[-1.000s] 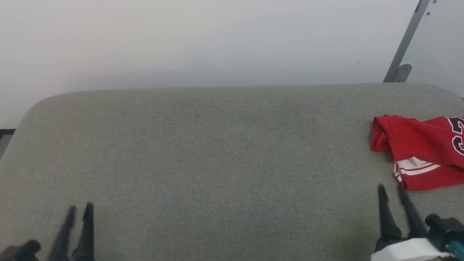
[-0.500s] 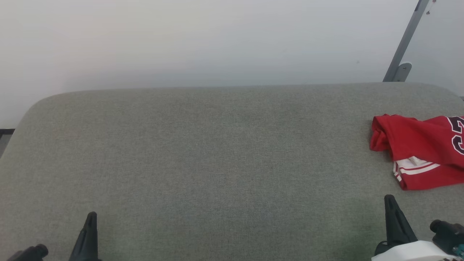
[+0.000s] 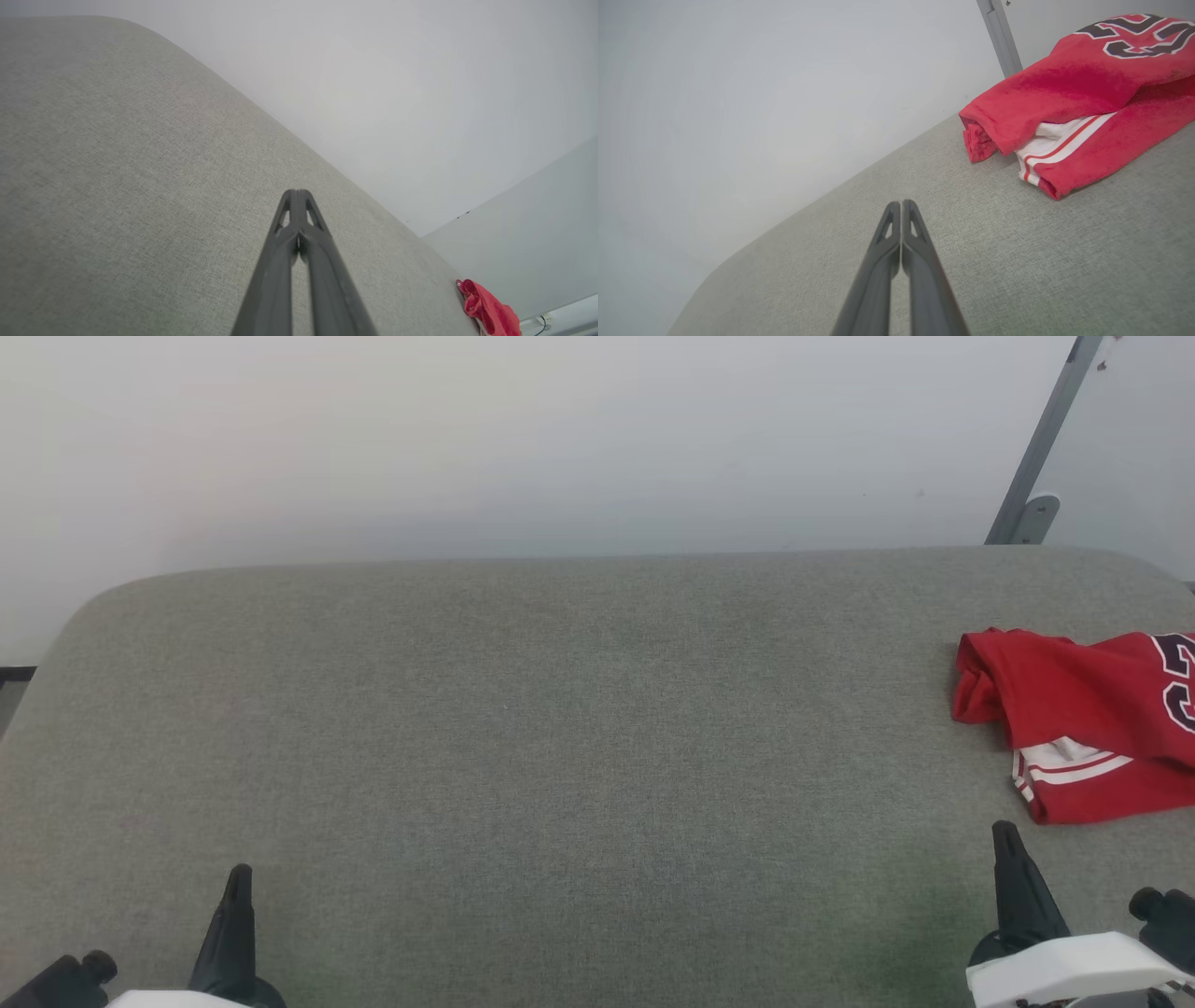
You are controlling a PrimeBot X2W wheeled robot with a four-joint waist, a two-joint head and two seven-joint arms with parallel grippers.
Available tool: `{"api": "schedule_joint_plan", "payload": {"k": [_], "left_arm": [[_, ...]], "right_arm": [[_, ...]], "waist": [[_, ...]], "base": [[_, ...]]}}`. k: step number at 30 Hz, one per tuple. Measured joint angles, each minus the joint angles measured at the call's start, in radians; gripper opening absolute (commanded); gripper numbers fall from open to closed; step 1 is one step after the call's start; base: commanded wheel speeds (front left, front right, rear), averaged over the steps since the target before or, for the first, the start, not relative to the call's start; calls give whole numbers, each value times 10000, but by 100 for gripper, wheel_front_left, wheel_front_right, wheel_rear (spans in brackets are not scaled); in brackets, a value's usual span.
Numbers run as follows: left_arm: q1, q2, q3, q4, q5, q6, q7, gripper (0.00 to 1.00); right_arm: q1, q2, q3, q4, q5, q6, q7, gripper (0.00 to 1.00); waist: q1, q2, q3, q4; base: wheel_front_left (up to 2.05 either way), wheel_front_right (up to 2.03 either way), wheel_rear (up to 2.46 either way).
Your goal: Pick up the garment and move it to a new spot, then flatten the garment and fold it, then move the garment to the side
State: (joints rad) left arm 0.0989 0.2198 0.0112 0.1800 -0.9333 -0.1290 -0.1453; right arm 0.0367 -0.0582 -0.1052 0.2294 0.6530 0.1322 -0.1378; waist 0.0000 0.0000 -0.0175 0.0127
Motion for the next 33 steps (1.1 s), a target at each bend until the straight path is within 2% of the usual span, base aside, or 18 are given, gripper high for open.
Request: {"api": "schedule_joint_plan", "payload": {"k": [17, 33], "left_arm": [[-471, -382, 234, 159, -1603, 0, 617, 0], [-826, -686, 410, 278, -2828, 0, 1076, 0]], "right_arm": [[-307, 21, -15, 35, 2305, -2, 600, 0], [-593, 35, -31, 52, 4023, -2, 1041, 0]], "waist": [[0, 0, 35, -22], [0, 0, 66, -41]], "base": [[0, 0, 0], [0, 0, 0]]}}
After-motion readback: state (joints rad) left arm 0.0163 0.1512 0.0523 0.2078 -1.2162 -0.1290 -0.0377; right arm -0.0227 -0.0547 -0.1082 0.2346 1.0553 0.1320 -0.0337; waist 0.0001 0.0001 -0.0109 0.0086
